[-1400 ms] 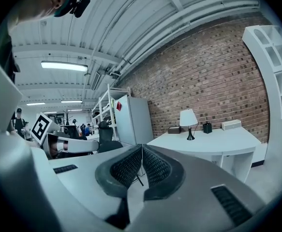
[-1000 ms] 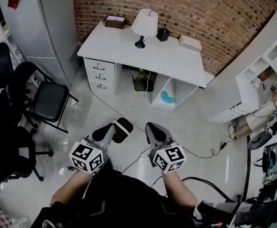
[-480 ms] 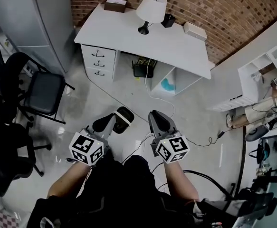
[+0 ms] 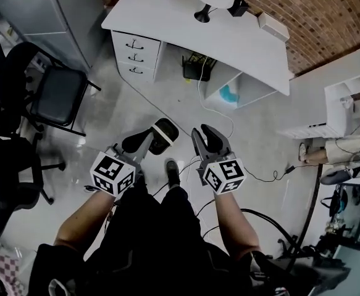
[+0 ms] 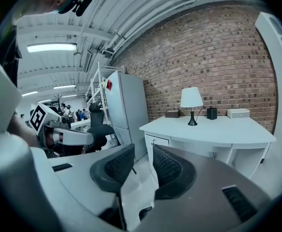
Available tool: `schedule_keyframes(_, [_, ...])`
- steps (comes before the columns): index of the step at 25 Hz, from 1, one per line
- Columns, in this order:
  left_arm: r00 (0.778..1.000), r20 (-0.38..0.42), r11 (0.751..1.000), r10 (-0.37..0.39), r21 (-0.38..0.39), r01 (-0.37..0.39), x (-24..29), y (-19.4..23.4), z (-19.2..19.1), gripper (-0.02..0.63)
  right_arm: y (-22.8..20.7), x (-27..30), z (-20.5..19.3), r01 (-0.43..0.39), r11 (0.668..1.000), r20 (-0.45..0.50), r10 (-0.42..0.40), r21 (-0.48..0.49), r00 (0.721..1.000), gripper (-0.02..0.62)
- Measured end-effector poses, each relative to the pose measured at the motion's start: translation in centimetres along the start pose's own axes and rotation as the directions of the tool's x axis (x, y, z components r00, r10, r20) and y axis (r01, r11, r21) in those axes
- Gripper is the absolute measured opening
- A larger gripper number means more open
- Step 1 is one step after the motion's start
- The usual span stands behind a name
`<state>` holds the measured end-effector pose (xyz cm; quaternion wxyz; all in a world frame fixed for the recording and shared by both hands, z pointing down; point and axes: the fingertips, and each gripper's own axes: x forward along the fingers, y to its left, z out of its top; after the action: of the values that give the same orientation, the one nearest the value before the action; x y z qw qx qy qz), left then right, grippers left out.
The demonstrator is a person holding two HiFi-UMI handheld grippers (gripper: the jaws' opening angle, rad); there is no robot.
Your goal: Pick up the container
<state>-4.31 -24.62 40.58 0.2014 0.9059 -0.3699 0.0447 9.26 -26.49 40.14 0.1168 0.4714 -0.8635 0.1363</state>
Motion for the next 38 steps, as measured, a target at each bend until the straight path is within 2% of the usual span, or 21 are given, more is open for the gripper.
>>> schedule_keyframes(2, [0.999,-0.014,1.0,0.029,-0.01,-0.029,1.0,0.6,-1.0,0.006,-0.6,1.1,-1.3,-0.034,0.999,-0.028,0.034,-0.014,0.999,0.099])
schedule_keyframes(8, [0.989,-0.079,0.989,0.125,-0.076,-0.131,4.6,1.5,-4.6,0.007,-3.6,3.6,-5.9,-0.115,0.993,-0.1,0.111,-0.036,0.989,0.125])
schedule_keyframes(12, [0.984,-0.102,0.987,0.146,-0.06,-0.152,7.5,1.7,-7.2,0.008,-4.9,5.6,-8.6,-0.168,0.982,-0.139,0.156,-0.083,0.978,0.126])
schedule_keyframes(16, [0.974,-0.139,0.981,0.179,-0.044,-0.187,9.9,2.2,-11.6,0.007,-5.8,7.6,-13.2,-0.225,0.973,-0.216,0.209,-0.052,0.954,0.129])
schedule_keyframes(19, [0.971,-0.137,0.973,0.196,-0.097,-0.21,11.0,2.6,-14.7,0.008,-5.7,8.8,-16.8,-0.289,0.955,-0.263,0.263,-0.063,0.928,0.154])
schedule_keyframes(21, [0.962,-0.166,0.964,0.218,-0.115,-0.238,11.4,3.3,-17.1,0.008,-5.8,9.6,-19.2,-0.314,0.948,-0.293,0.285,-0.057,0.913,0.163])
schedule_keyframes(28, [0.926,-0.247,0.922,0.287,-0.19,-0.337,12.1,6.8,-24.8,0.008,-6.0,13.0,-27.8,-0.357,0.934,-0.399,0.323,-0.011,0.858,0.166])
schedule_keyframes(35, [0.911,-0.268,0.899,0.313,-0.224,-0.375,12.9,10.3,-29.6,0.008,-6.1,15.4,-34.8,-0.353,0.936,-0.481,0.304,-0.011,0.822,0.167])
schedule_keyframes(38, [0.903,-0.285,0.898,0.322,-0.209,-0.387,13.7,12.7,-32.1,0.008,-6.5,17.3,-37.7,-0.341,0.94,-0.498,0.298,0.004,0.814,0.167])
